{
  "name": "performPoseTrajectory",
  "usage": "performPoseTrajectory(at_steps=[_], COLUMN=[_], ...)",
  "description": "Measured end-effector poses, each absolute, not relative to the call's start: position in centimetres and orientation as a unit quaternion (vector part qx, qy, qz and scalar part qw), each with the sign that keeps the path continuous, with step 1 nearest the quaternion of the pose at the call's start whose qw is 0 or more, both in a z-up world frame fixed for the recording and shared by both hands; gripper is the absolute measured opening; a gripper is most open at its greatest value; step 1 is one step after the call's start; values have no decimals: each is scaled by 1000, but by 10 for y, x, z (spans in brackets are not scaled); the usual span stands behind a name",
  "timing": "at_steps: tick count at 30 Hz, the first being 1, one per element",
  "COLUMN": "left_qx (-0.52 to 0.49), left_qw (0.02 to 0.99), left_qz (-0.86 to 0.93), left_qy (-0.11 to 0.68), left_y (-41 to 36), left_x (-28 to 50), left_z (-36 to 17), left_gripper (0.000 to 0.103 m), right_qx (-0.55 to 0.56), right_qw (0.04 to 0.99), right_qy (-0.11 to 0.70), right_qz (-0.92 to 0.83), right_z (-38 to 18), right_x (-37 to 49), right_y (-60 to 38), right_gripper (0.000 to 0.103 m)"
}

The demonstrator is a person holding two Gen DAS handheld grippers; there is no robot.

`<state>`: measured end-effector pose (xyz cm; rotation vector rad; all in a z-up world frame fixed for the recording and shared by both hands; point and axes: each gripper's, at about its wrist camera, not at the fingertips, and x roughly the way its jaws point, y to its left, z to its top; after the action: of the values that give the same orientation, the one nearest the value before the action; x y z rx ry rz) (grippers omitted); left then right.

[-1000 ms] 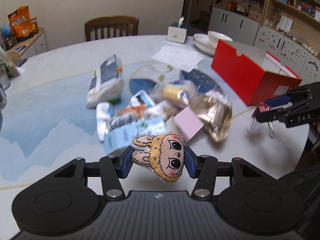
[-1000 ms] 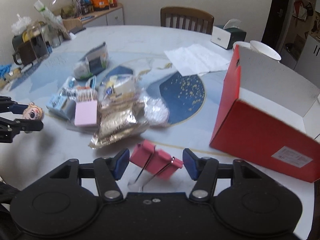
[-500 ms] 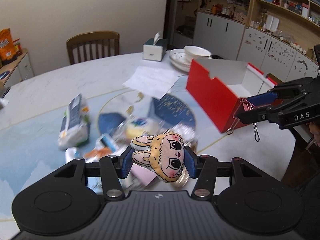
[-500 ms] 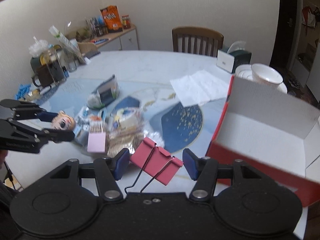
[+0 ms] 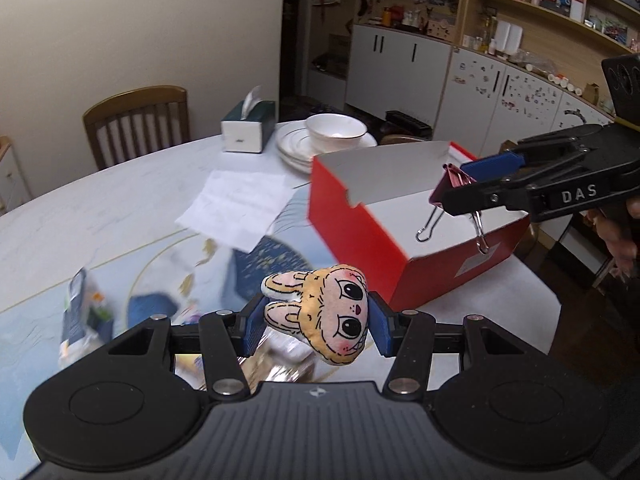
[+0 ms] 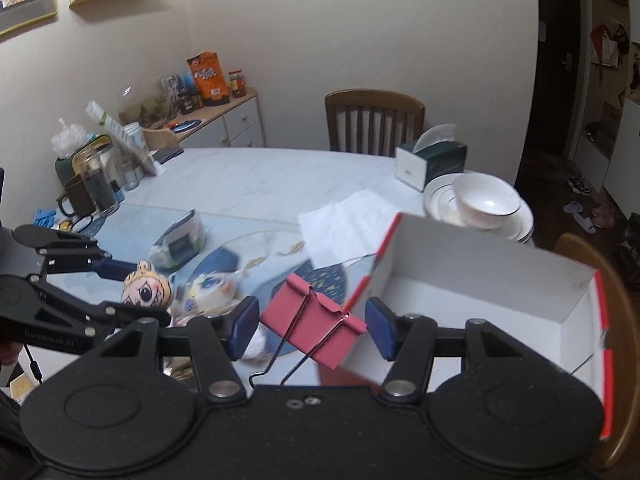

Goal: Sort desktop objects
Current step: 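Carry the bunny keychain and pink binder clip with both tools into the red box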

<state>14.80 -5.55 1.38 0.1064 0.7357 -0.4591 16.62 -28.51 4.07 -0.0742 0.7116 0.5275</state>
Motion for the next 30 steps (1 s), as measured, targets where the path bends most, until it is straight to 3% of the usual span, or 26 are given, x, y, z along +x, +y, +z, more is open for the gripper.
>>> performPoseTrajectory(at_steps=[30], left_qx=[145], left_qw=[876], left_qz=[-274], left_qy=[370], left_y=[-212], left_x=[252], left_z=[3], left_gripper=[52], right_qx=[-41], right_qw=[907], right_qy=[371], right_qz=[194], right_z=[13], right_x=[226], right_y=[-401], right_gripper=[58])
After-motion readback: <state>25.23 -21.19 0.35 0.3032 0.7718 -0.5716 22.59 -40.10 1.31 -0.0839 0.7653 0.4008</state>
